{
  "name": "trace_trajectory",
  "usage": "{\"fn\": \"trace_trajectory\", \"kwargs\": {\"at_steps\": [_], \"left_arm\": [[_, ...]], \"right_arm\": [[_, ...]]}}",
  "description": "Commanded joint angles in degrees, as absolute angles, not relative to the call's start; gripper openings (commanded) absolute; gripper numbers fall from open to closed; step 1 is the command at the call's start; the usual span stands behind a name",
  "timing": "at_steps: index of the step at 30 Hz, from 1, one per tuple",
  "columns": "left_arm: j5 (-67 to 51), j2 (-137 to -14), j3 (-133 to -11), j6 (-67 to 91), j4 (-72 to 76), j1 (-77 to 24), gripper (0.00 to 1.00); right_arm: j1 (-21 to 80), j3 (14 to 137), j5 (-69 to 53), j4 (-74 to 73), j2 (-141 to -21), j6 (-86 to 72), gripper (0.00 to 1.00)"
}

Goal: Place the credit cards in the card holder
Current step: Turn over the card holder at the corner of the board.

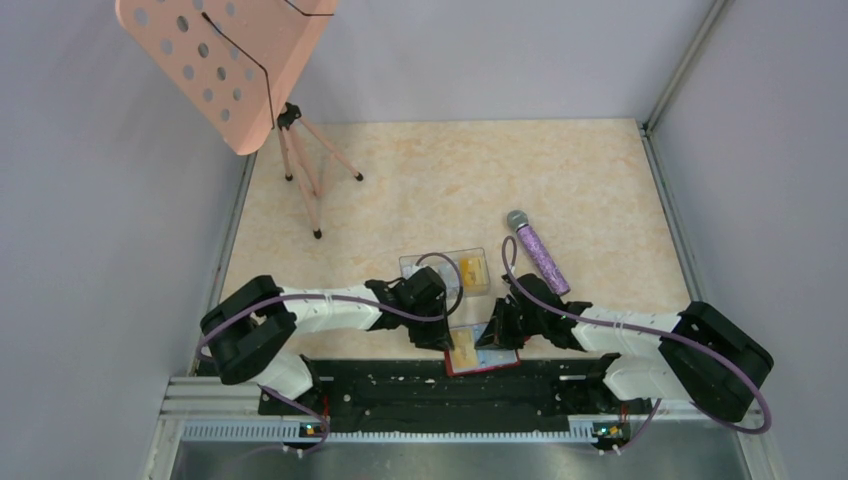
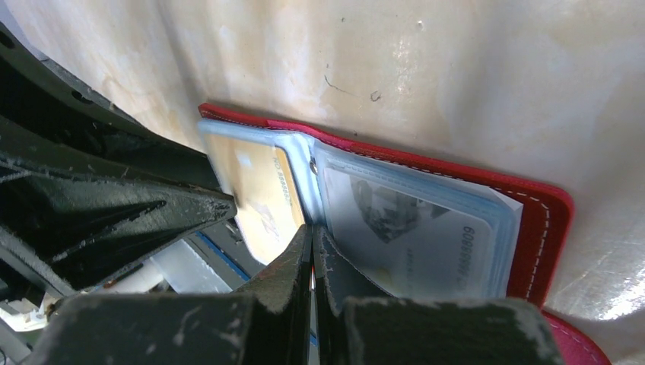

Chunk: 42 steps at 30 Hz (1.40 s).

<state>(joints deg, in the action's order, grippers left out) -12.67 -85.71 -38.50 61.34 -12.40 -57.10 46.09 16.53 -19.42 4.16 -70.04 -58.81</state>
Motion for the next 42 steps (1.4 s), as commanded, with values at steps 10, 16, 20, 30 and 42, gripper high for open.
{"fn": "trace_trajectory", "kwargs": {"at_steps": [10,16,20,30,42], "left_arm": [[-6.5,-86.9,-48.1,59.3,-21.3,-61.8,0.42],[-3.6,-88.1,-50.6,58.7,-26.0,-62.9,0.44],[-1.1,-89.2,-52.9,57.7,-29.5,-64.0,0.46],[-3.2,-94.5,-54.1,56.1,-27.0,-63.9,0.44],[-2.8,-92.3,-56.3,55.2,-28.1,-64.0,0.16]], "right_arm": [[47.2,16.3,-16.5,1.5,-71.5,-57.9,0.00],[47.2,16.3,-16.6,1.5,-71.6,-57.9,0.00],[47.1,16.3,-16.7,1.8,-71.7,-57.8,0.00],[47.2,16.5,-16.6,1.3,-71.8,-57.5,0.00],[47.1,17.8,-16.3,-1.5,-71.5,-56.6,0.00]]}}
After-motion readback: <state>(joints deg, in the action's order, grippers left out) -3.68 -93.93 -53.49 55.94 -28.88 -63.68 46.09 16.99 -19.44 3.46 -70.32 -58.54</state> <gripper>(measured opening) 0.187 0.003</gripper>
